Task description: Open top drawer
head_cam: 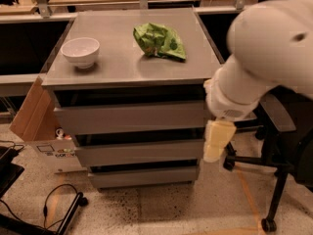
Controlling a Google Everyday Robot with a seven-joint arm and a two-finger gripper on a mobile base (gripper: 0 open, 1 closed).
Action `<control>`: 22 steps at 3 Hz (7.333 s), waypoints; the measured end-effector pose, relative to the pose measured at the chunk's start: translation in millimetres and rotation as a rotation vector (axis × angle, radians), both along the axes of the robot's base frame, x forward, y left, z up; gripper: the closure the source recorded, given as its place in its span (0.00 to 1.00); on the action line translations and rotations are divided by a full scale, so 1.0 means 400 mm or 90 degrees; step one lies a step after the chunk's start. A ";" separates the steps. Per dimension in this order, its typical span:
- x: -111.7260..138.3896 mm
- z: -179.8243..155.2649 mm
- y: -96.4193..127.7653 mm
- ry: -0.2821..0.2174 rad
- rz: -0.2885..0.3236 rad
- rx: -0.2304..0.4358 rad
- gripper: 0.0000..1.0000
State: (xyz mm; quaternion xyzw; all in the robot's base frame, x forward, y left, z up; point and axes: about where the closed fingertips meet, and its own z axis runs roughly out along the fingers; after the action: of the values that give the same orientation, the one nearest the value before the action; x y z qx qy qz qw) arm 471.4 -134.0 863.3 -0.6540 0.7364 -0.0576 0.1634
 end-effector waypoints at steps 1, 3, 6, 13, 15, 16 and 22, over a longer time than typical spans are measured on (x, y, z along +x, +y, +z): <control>0.091 -0.139 0.077 0.006 0.016 -0.068 0.00; 0.208 -0.241 0.082 0.021 -0.020 -0.114 0.00; 0.239 -0.307 0.087 -0.026 -0.012 -0.140 0.00; 0.426 -0.487 0.180 0.023 0.008 -0.026 0.41; 0.354 -0.429 0.107 0.018 -0.038 -0.033 0.87; 0.351 -0.427 0.105 0.017 -0.039 -0.033 1.00; 0.341 -0.438 0.105 0.024 -0.039 -0.035 0.00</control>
Offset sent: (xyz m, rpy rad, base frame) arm 0.0908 0.0440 -0.1141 -0.2295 0.0410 0.0073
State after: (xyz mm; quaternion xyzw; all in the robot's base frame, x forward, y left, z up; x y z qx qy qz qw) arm 607.9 -92.0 687.9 -0.6361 0.7573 -0.0705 0.1300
